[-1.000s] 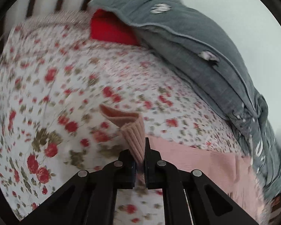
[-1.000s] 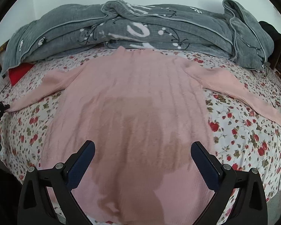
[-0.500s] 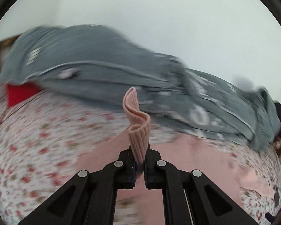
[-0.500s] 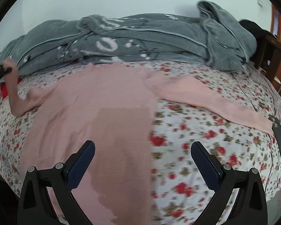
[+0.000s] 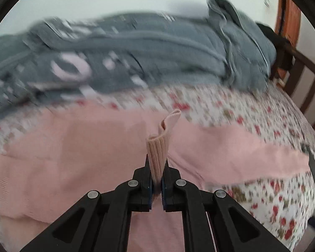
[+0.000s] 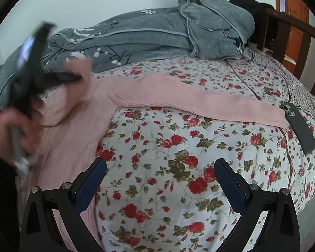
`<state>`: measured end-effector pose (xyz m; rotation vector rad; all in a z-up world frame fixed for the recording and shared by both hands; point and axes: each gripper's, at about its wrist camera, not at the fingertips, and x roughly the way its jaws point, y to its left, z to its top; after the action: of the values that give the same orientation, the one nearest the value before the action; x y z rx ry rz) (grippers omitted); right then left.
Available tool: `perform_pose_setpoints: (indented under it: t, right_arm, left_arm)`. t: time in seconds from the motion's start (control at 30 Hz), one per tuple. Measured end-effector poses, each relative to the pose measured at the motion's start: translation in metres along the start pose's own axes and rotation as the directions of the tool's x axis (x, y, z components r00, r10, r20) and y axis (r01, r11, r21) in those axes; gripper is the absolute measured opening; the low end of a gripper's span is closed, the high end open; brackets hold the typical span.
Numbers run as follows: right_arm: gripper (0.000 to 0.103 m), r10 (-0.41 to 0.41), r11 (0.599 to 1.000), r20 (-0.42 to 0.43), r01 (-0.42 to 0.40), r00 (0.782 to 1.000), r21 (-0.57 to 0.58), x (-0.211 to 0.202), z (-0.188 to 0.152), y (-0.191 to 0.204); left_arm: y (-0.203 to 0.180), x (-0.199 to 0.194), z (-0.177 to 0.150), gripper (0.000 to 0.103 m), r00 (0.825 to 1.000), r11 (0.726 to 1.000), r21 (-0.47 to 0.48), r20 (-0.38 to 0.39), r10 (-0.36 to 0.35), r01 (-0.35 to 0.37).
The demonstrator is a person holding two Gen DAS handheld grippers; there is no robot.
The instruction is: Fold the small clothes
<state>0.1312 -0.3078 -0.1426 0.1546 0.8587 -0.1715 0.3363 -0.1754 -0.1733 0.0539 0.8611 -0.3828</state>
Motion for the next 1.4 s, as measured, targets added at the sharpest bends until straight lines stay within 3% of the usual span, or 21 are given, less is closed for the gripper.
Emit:
perform_pose_setpoints:
  t: [0.03,0.1,0.13,0.2,0.27,0.4,0.53,0.67,0.73,0.8,0.83,0.87,0.9,1.03,1.1,1.13,1.17,1.23,1.3,1.4]
  right_arm:
    - [0.101,0.009,1.000,0.002,-0.009,1.000,-0.009,0.001,0.004,0.001]
    - [0.101,0.025,0.999,0.029,-0.024,0.999,-0.033,0.003,0.015,0.006]
    - [0.101,0.032,0.999,0.037,-0.030,0.999,-0.041,0.003,0.018,0.008]
    - [0.101,0.066,0.996,0.053,-0.063,0.996,-0.059,0.011,0.028,0.015]
    - [0.101,0.116,0.991,0.061,-0.111,0.991,-0.075,0.024,0.038,0.026]
    - [0.095,0.180,0.978,0.064,-0.172,0.981,-0.121,0.053,0.054,0.049]
    - [0.081,0.183,0.973,0.047,-0.174,0.982,-0.153,0.088,0.073,0.069]
    - [0.066,0.169,0.973,-0.001,-0.167,0.986,-0.157,0.124,0.081,0.083]
    - [0.054,0.120,0.978,-0.055,-0.128,0.991,-0.163,0.145,0.081,0.090]
    - [0.050,0.095,0.980,-0.059,-0.104,0.994,-0.171,0.152,0.081,0.093]
    - [0.036,0.102,0.977,-0.052,-0.110,0.993,-0.183,0.152,0.084,0.096]
    - [0.014,0.099,0.975,-0.043,-0.106,0.994,-0.195,0.151,0.085,0.098]
    - [0.005,0.086,0.972,-0.019,-0.088,0.996,-0.218,0.149,0.088,0.102]
    - [0.004,0.157,0.965,0.066,-0.139,0.985,-0.222,0.130,0.097,0.102]
    - [0.004,0.187,0.962,0.084,-0.165,0.979,-0.216,0.128,0.100,0.103]
    - [0.004,0.172,0.964,0.074,-0.152,0.982,-0.220,0.134,0.101,0.105]
    - [0.004,0.139,0.966,0.048,-0.124,0.989,-0.228,0.145,0.099,0.108]
    - [0.004,0.092,0.968,-0.022,-0.095,0.996,-0.233,0.169,0.093,0.111]
    - [0.004,0.090,0.968,-0.022,-0.093,0.996,-0.232,0.169,0.094,0.111]
    - [0.007,0.081,0.967,-0.011,-0.081,0.997,-0.243,0.165,0.093,0.113]
  left_arm:
    - [-0.001,0.004,-0.004,0.010,0.999,1.000,0.006,-0.040,-0.025,0.025]
    - [0.008,-0.004,-0.007,0.026,0.996,0.999,0.011,-0.071,-0.048,0.049]
    - [0.016,-0.015,-0.006,0.033,0.998,0.999,0.006,-0.043,-0.035,0.035]
    - [0.051,-0.047,-0.007,0.071,0.999,1.000,-0.024,0.051,0.006,-0.005]
    - [0.097,-0.075,-0.010,0.076,0.991,0.997,-0.060,0.124,0.046,-0.039]
    - [0.185,-0.098,-0.018,0.076,0.970,0.968,-0.175,0.131,0.202,-0.178]
    - [0.267,-0.108,-0.048,0.076,0.948,0.916,-0.281,0.054,0.313,-0.286]
    - [0.310,-0.091,-0.069,0.074,0.974,0.916,-0.336,-0.011,0.227,-0.217]
    - [0.317,-0.082,-0.076,0.071,0.981,0.914,-0.360,-0.013,0.194,-0.185]
    - [0.320,-0.070,-0.076,0.065,0.989,0.916,-0.374,-0.016,0.148,-0.143]
    - [0.320,-0.066,-0.074,0.061,0.991,0.919,-0.373,-0.006,0.135,-0.127]
    - [0.319,-0.062,-0.072,0.039,0.992,0.923,-0.369,0.003,0.123,-0.114]
    - [0.319,-0.059,-0.069,0.013,0.995,0.926,-0.366,0.005,0.097,-0.089]
    - [0.325,-0.079,-0.066,0.014,0.991,0.919,-0.390,0.092,0.094,-0.051]
    - [0.332,-0.078,-0.071,0.014,0.990,0.907,-0.414,0.075,0.121,-0.080]
    - [0.336,-0.075,-0.076,0.016,0.987,0.897,-0.427,0.052,0.151,-0.115]
    - [0.340,-0.071,-0.079,0.025,0.986,0.887,-0.443,0.040,0.161,-0.127]
    - [0.353,-0.072,-0.086,0.027,0.992,0.862,-0.502,0.055,0.114,-0.071]
    - [0.356,-0.079,-0.087,0.026,0.989,0.853,-0.517,0.074,0.125,-0.069]
    - [0.343,-0.094,-0.084,0.023,0.986,0.889,-0.455,0.118,0.116,-0.050]
